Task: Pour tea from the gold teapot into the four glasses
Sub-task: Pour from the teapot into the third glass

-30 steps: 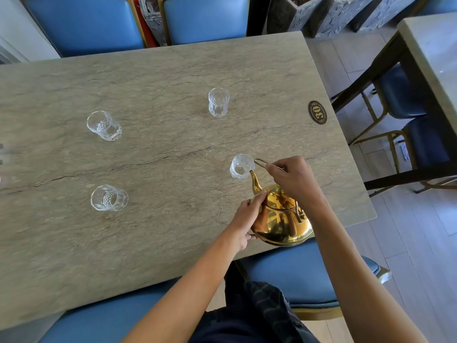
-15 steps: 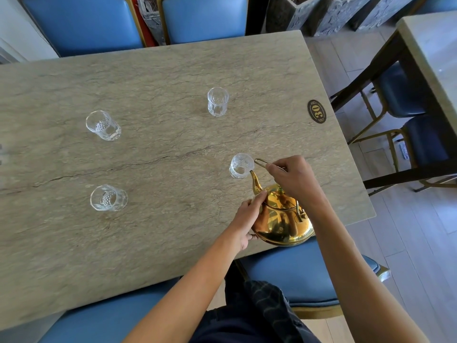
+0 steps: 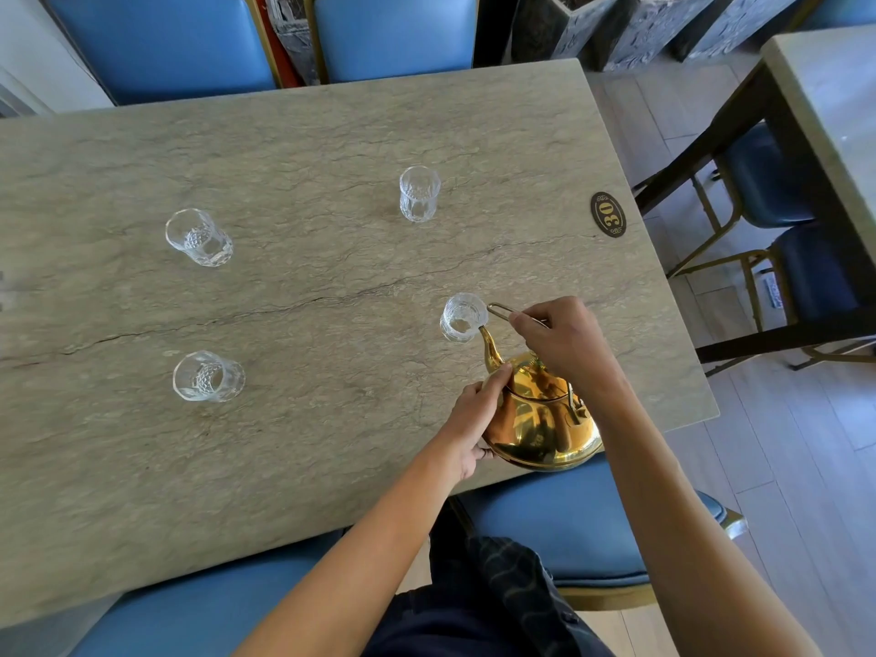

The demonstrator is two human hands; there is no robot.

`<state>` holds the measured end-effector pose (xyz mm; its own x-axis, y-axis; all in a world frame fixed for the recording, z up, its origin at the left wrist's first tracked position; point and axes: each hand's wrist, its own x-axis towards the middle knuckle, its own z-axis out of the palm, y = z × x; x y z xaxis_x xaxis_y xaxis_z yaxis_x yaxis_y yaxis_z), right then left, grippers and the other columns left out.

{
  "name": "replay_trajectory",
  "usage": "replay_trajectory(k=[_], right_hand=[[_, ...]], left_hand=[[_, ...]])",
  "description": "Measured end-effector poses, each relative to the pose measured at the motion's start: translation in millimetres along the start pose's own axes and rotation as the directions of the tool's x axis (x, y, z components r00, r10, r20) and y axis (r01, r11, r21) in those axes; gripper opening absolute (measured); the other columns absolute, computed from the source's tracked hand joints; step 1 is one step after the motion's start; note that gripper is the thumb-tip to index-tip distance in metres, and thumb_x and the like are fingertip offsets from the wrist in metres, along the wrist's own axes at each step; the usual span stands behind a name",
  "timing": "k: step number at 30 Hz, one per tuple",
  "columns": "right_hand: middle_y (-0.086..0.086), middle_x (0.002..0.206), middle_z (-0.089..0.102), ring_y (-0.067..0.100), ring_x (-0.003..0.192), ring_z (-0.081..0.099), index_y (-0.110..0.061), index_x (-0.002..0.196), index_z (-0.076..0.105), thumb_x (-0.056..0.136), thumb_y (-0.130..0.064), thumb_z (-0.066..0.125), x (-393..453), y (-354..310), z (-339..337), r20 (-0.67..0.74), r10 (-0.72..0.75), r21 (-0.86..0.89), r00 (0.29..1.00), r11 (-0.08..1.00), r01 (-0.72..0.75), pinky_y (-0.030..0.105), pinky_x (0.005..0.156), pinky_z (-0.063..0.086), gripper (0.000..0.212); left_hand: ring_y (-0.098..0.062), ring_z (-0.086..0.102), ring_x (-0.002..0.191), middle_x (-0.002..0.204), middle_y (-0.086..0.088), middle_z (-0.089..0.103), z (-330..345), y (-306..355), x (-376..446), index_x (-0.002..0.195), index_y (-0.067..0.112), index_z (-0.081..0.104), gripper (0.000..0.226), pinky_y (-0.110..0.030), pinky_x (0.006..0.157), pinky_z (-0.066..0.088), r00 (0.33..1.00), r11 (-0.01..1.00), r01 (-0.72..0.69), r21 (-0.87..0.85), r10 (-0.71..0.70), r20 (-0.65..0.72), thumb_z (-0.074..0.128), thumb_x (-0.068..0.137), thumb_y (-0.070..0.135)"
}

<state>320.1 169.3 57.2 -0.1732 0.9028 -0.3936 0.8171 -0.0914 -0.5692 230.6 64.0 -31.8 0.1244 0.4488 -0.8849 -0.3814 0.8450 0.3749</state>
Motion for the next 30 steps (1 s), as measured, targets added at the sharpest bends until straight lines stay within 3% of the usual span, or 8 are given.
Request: replay_trajectory(k=[4, 9, 16, 22, 26, 30], right_hand=[[0.024, 0.076, 0.074, 0.017, 0.051, 0.051, 0.002, 0.096, 0.079, 0.099, -0.029, 0.062, 0, 0, 0, 0.004, -0.008, -0.006, 1.000, 1.000, 0.008, 0.030, 0.052, 0.038, 0.035], [0.021, 0.077, 0.075, 0.019, 0.055, 0.056, 0.002, 0.097, 0.079, 0.099, -0.030, 0.062, 0, 0, -2, -0.003, -0.017, -0.016, 1.000, 1.000, 0.016, 0.031, 0.054, 0.042, 0.036], [0.021, 0.076, 0.075, 0.018, 0.053, 0.054, 0.001, 0.097, 0.080, 0.099, -0.029, 0.062, 3, 0, -1, -0.003, -0.025, -0.018, 1.000, 1.000, 0.025, 0.030, 0.053, 0.040, 0.035], [0.030, 0.076, 0.070, 0.022, 0.054, 0.050, 0.004, 0.090, 0.078, 0.099, -0.029, 0.061, 3, 8, 8, -0.014, -0.038, 0.016, 0.999, 0.999, 0.038, 0.034, 0.056, 0.038, 0.039], [0.022, 0.078, 0.075, 0.034, 0.065, 0.068, 0.001, 0.095, 0.080, 0.100, -0.029, 0.060, -3, 16, 17, -0.044, -0.001, 0.056, 0.999, 0.998, 0.003, 0.035, 0.060, 0.047, 0.036], [0.024, 0.076, 0.073, 0.024, 0.055, 0.054, 0.003, 0.090, 0.077, 0.097, -0.032, 0.059, -12, 26, 25, -0.061, 0.054, 0.130, 0.997, 0.990, -0.046, 0.032, 0.056, 0.039, 0.040]], left_hand=[[-0.023, 0.069, 0.107, 0.118, -0.004, 0.073, 1, 1, -1, 0.134, 0.023, 0.062, 0.063, -0.046, 0.094, 0.055, 1.000, 1.000, -0.007, -0.002, 0.007, 0.002, 0.060, 0.094, 0.071], [-0.030, 0.069, 0.117, 0.126, -0.008, 0.074, 1, -2, 5, 0.136, 0.024, 0.062, 0.075, -0.056, 0.105, 0.053, 1.000, 1.000, -0.012, 0.006, 0.012, 0.002, 0.064, 0.085, 0.078], [-0.030, 0.069, 0.117, 0.126, -0.008, 0.074, 0, -3, 7, 0.135, 0.024, 0.062, 0.074, -0.057, 0.105, 0.053, 1.000, 1.000, -0.003, -0.007, 0.003, 0.009, 0.064, 0.085, 0.078], [-0.029, 0.070, 0.116, 0.127, -0.006, 0.074, -5, -1, 13, 0.136, 0.026, 0.062, 0.079, -0.058, 0.106, 0.052, 1.000, 1.000, -0.001, 0.005, 0.001, -0.005, 0.068, 0.078, 0.080], [-0.028, 0.070, 0.113, 0.127, -0.006, 0.072, -12, 1, 19, 0.138, 0.027, 0.057, 0.084, -0.052, 0.099, 0.056, 0.999, 1.000, 0.022, 0.012, -0.021, -0.028, 0.074, 0.074, 0.078], [-0.029, 0.070, 0.113, 0.127, -0.008, 0.071, -18, 2, 22, 0.138, 0.027, 0.055, 0.082, -0.049, 0.094, 0.059, 1.000, 1.000, 0.016, 0.026, -0.015, -0.020, 0.080, 0.074, 0.072]])
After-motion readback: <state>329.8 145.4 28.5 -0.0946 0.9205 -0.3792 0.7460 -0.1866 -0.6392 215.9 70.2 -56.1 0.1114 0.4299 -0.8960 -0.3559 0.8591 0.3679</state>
